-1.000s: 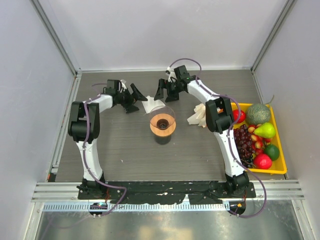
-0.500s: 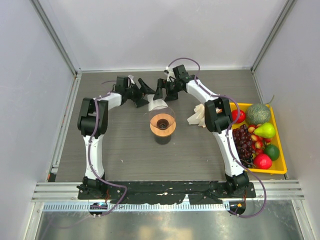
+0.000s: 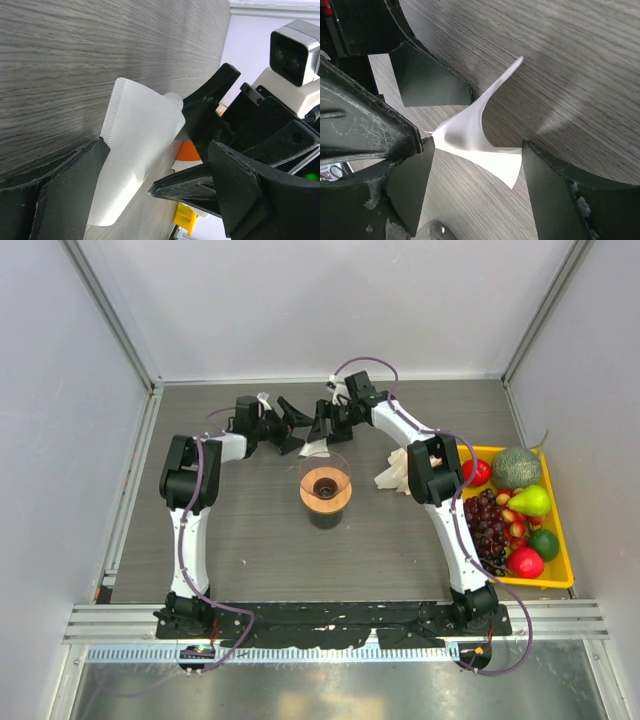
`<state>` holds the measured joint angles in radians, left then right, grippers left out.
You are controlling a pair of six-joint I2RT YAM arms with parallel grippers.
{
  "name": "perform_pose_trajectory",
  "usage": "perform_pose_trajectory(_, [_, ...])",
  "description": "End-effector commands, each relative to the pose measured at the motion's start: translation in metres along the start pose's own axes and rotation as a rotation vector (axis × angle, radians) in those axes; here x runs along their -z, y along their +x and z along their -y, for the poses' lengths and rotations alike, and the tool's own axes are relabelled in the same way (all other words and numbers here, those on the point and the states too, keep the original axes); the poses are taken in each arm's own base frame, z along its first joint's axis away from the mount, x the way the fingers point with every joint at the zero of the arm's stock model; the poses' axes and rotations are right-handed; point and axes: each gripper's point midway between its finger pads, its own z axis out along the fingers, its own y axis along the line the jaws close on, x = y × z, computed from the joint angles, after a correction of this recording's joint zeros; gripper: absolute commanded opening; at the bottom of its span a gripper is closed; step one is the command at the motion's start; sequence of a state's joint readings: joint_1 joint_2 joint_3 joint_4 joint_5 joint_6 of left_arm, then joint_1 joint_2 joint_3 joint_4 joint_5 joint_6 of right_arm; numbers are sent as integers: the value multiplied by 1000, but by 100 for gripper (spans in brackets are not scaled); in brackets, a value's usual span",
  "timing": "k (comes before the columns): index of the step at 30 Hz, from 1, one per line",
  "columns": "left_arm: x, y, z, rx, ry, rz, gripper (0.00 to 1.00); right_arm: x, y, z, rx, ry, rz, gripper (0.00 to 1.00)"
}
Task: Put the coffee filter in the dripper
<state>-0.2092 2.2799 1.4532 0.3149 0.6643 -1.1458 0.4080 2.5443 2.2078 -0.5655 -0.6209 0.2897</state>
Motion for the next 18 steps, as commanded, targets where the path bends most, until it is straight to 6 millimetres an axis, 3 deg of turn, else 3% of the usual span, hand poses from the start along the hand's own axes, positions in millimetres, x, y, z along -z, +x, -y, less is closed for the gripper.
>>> perform_pose_trajectory(1, [-4, 5, -5, -1, 16, -7, 94, -10, 15, -5, 14, -36, -41, 74])
perform_pose_trajectory(6, [-2, 4, 0, -17, 25, -8, 94, -1, 8, -21, 59, -92, -6, 62])
perform_pose_trajectory(12, [3, 4, 8, -38, 38, -10, 94, 5, -1, -26, 66, -121, 26, 31])
perform_pose_trajectory(18, [6, 7, 7, -41, 44, -32, 91, 15, -11, -32, 77, -157, 63, 26])
